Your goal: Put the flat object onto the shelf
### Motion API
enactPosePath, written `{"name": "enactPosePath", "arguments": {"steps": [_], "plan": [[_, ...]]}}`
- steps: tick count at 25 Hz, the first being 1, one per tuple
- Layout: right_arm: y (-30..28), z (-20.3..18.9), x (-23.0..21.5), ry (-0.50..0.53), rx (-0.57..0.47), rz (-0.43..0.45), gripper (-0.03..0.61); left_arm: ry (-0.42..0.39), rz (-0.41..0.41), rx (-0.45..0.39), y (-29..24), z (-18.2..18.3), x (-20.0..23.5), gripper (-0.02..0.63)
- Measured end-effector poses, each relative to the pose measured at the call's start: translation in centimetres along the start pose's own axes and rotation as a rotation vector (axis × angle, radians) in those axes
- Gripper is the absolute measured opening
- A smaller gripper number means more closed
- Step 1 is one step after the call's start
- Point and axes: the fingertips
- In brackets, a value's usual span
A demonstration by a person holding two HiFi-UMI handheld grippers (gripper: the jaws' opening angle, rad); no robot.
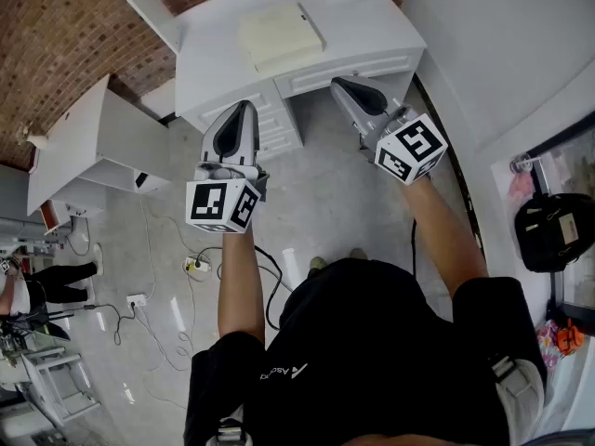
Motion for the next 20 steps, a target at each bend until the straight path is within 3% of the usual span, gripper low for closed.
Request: {"name": "enactPosePath", "arguments": {"steps": [20], "plan": [[1.1, -1.0, -6.1, 0.010, 0.016, 0.031, 0.002, -0.015, 0.069, 0.030, -4.3, -4.1, -1.6, -0.002]]}}
Point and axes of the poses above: the fingertips, and each gripper's own axes: y backward along the fingers, x to its left, z out of its top, and after that the axes turned 14 degrees about -x, right-handed
